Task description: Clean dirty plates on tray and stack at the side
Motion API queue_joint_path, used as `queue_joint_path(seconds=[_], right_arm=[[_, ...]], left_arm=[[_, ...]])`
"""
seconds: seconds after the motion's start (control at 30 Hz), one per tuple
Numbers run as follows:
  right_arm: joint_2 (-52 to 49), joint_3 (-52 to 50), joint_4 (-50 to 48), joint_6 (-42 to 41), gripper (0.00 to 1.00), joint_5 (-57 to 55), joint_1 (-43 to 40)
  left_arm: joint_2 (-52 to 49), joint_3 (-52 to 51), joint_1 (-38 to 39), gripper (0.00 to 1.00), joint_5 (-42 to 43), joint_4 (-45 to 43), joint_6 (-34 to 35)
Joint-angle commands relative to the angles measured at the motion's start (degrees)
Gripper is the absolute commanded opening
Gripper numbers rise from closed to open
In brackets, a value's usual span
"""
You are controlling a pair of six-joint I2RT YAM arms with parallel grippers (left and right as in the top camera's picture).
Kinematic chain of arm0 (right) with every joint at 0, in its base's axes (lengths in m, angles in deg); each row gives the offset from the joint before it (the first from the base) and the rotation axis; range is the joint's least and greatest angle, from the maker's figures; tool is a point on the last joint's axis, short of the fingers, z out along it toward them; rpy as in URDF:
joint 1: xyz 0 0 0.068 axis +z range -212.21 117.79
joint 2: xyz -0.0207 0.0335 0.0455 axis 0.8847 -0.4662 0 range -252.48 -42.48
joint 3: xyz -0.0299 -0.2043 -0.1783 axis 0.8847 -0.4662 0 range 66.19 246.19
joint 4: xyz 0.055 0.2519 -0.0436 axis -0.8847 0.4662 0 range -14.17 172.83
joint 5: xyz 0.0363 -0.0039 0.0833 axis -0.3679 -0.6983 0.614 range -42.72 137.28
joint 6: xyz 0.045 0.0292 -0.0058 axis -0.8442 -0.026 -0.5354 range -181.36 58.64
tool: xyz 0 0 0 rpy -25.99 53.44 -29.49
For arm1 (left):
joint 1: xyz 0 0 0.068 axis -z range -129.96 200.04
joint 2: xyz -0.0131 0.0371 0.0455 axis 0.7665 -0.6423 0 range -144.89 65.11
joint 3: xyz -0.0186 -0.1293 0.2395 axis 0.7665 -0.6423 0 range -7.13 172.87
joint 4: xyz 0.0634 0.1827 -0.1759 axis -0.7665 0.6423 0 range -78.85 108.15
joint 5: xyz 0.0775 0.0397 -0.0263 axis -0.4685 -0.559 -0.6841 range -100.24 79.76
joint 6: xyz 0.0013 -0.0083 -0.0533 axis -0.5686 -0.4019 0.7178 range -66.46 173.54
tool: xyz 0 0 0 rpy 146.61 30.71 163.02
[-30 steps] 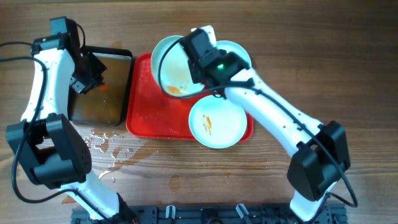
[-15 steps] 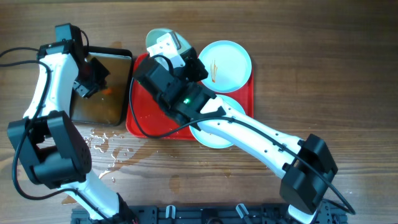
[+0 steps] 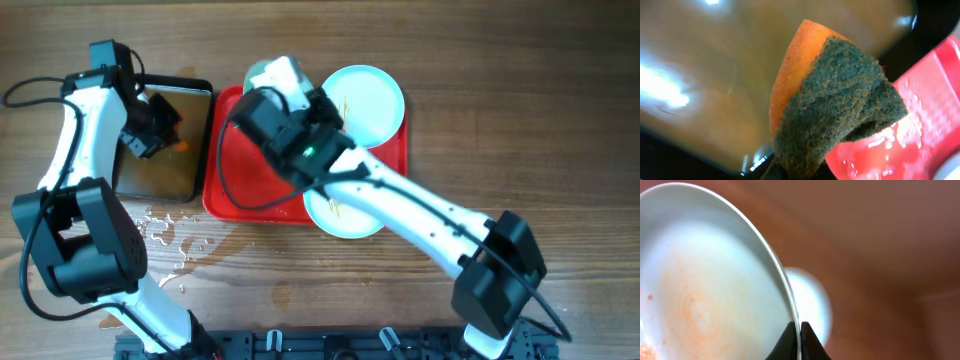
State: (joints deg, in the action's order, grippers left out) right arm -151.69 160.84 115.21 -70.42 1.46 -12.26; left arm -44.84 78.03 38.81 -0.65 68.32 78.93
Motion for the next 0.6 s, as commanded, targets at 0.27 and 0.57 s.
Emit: queue_joint_path(seconds=[0.27,0.57], right_arm=[[-12.02,-0.50,-0.81,-20.11,0.04,55.87,-18.84],[-14.14,-0.57,-1.29,-25.29,0.04,56.19,-17.38]], left_arm=[[-0.59,-10.14,8.02,0.04,10.97,-8.37,-4.13],[2.64,-10.03,10.97,0.04,10.91,-11.32,-2.82]])
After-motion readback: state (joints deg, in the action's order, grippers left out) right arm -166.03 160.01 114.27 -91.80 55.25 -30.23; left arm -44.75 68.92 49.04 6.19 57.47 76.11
